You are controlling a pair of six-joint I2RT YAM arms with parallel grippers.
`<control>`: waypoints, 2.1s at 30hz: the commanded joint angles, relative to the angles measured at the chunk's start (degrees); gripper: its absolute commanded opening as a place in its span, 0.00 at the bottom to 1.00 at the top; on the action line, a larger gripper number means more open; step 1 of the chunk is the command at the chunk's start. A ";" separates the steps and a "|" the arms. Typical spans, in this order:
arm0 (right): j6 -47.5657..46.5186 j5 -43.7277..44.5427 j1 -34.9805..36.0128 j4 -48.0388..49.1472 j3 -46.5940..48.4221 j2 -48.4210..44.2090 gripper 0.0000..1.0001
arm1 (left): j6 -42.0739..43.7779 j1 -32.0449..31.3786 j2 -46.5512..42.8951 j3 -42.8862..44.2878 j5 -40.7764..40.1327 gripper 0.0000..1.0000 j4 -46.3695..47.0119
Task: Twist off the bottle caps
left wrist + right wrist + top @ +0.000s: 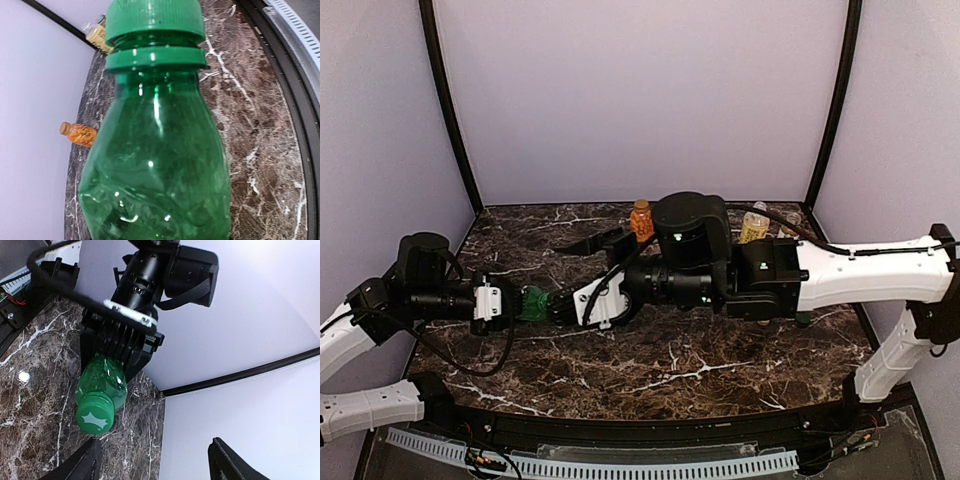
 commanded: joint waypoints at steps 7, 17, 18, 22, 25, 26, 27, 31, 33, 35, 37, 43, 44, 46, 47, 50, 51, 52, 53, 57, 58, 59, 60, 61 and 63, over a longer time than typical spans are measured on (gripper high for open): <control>31.61 3.20 -2.34 4.71 1.63 -3.00 0.83 | -7.36 -0.26 -0.15 -2.78 -12.45 0.11 18.19; 86.10 -5.06 -8.87 -7.91 22.34 9.39 0.78 | -5.56 -0.35 0.43 -4.65 -18.69 0.12 25.23; 87.03 -5.10 -8.81 -9.87 24.27 10.78 0.78 | -5.58 -0.36 0.43 -4.62 -18.75 0.12 25.21; 88.83 -6.62 -8.57 -16.46 29.21 14.46 0.75 | -4.91 -0.36 0.13 -5.10 -19.92 0.13 25.67; 89.33 -5.52 -8.30 -19.45 29.65 15.05 0.71 | -4.50 -0.35 -0.03 -5.57 -21.09 0.12 26.23; 89.75 -5.51 -8.28 -20.00 29.39 14.95 0.69 | -4.39 -0.33 -0.08 -5.71 -21.09 0.12 26.30; 90.17 -5.51 -8.25 -20.27 29.14 15.06 0.67 | -4.26 -0.35 -0.09 -5.77 -21.03 0.12 26.29; 90.66 -6.02 -8.02 -20.66 28.76 15.66 0.59 | -4.07 -0.36 0.04 -6.05 -20.70 0.12 26.60; 90.74 -6.49 -7.98 -20.65 28.57 16.05 0.56 | -4.02 -0.36 0.12 -6.17 -20.65 0.12 26.85; 90.77 -6.67 -8.01 -20.65 28.37 16.31 0.55 | -4.04 -0.36 0.16 -6.15 -20.62 0.12 26.92; 90.49 -6.28 -8.01 -20.71 28.19 16.47 0.55 | -3.91 -0.36 0.17 -6.11 -20.69 0.12 26.90; 89.50 -5.51 -8.01 -20.80 28.52 16.81 0.51 | -3.76 -0.36 0.16 -6.19 -20.32 0.12 26.81; 89.38 -5.51 -7.99 -20.84 28.48 16.91 0.51 | -3.75 -0.36 0.17 -6.19 -20.24 0.12 26.81; 89.28 -5.50 -8.01 -20.91 28.38 17.20 0.50 | -3.71 -0.36 0.17 -6.19 -20.34 0.12 26.85; 89.28 -5.56 -8.01 -20.98 28.38 17.39 0.48 | -3.73 -0.36 0.17 -6.13 -20.36 0.12 26.82; 89.12 -5.50 -8.03 -21.00 28.55 17.57 0.36 | -3.55 -0.36 0.25 -6.03 -20.36 0.12 26.81; 89.04 -5.53 -8.06 -20.93 28.58 17.57 0.31 | -3.52 -0.36 0.26 -5.96 -20.43 0.12 26.81; 88.81 -5.51 -8.01 -20.81 28.53 17.53 0.26 | -3.43 -0.31 0.26 -5.94 -20.36 0.12 26.81; 88.47 -5.50 -8.06 -20.65 28.58 17.47 0.19 | -3.42 -0.35 0.19 -6.00 -20.32 0.12 26.72; 83.93 -6.82 -8.03 -18.57 27.42 16.71 0.00 | -3.28 -0.36 -0.02 -6.02 -19.54 0.12 26.08; 81.29 -8.07 -8.06 -17.92 27.02 16.39 0.00 | -3.30 -0.33 -0.06 -5.91 -19.22 0.12 25.22; 77.90 -10.09 -7.97 -17.27 26.49 16.02 0.00 | -3.35 -0.35 -0.15 -5.79 -18.16 0.12 24.61; 73.43 -11.86 -7.89 -16.72 25.65 15.48 0.00 | -3.38 -0.31 -0.21 -5.48 -17.47 0.11 22.74; 68.43 -13.46 -7.51 -16.42 24.72 14.71 0.00 | -3.31 -0.29 -0.26 -5.26 -15.57 0.11 21.39; 55.83 -16.92 -6.40 -16.28 21.76 11.73 0.00 | -2.68 -0.35 -0.19 -4.63 -12.84 0.11 16.96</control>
